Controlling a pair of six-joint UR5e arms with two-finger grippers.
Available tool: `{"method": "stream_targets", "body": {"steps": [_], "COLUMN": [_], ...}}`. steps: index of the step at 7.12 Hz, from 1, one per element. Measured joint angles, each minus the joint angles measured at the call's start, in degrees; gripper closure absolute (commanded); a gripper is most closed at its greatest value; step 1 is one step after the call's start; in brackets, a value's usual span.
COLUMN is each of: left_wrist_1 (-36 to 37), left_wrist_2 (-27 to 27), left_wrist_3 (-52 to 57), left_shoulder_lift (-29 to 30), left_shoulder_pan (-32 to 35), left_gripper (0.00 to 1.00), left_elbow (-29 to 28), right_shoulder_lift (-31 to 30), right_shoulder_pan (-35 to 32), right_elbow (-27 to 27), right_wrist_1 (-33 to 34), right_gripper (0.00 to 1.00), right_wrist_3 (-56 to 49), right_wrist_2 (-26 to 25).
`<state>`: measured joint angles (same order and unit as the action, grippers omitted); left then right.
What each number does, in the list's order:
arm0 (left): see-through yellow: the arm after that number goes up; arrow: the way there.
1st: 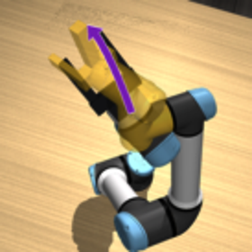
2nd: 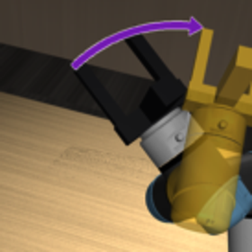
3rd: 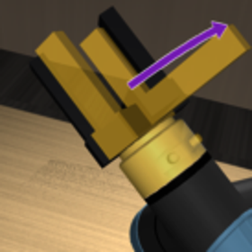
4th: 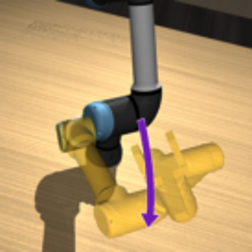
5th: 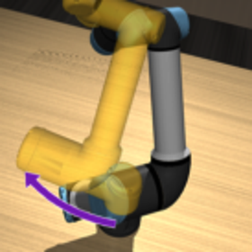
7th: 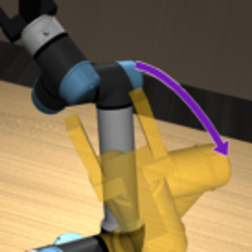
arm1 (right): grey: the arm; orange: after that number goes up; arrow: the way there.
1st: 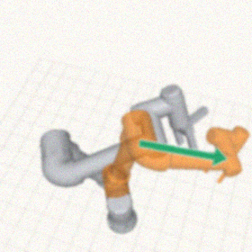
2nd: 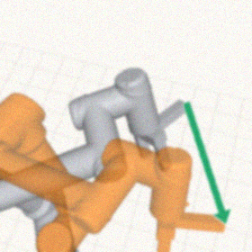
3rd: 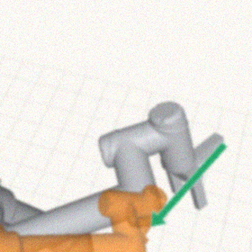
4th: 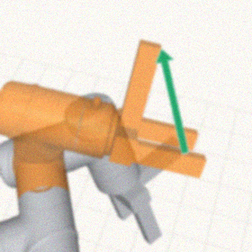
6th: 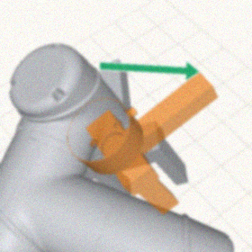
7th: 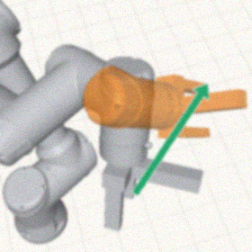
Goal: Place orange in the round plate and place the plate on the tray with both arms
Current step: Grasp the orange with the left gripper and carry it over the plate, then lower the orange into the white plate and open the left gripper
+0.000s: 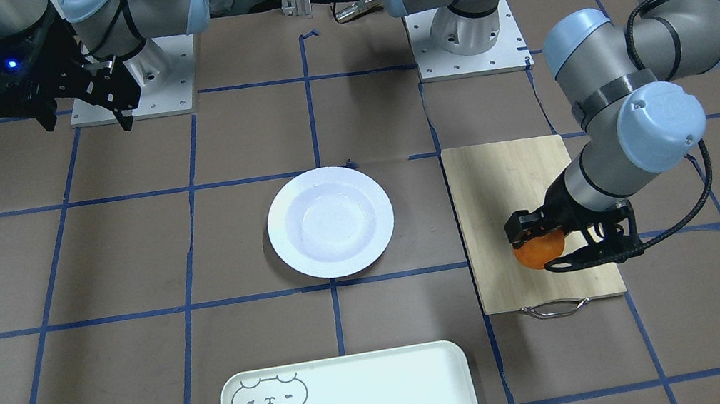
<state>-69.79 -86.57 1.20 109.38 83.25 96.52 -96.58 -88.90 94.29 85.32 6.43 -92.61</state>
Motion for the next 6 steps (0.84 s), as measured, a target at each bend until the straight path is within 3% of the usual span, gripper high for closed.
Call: {"method": "stream_targets", "body": {"steps": [3,6], "left_wrist_1": [-0.25,0.58], "left_wrist_2": [2.31,2.48], "left_wrist_3": [-16.77,-22.93], "left_shoulder_lift": [1.11,0.92], "left_shoulder_pan": [15.64,26.81], "left_gripper": [0.90,0.87], "left_elbow": [-1.87,2.67], "right_shoulder_lift": [0.39,0.43], "right_shoulder_pan": [0.44,0.53], "right_elbow": [-0.06,-0.07], "right_wrist_1": [0.22,0.03], "right_gripper": [0.00,0.00], "right_wrist_3": [-0.33,-0.42], "right_wrist_2": [-0.10,-0.11]}}
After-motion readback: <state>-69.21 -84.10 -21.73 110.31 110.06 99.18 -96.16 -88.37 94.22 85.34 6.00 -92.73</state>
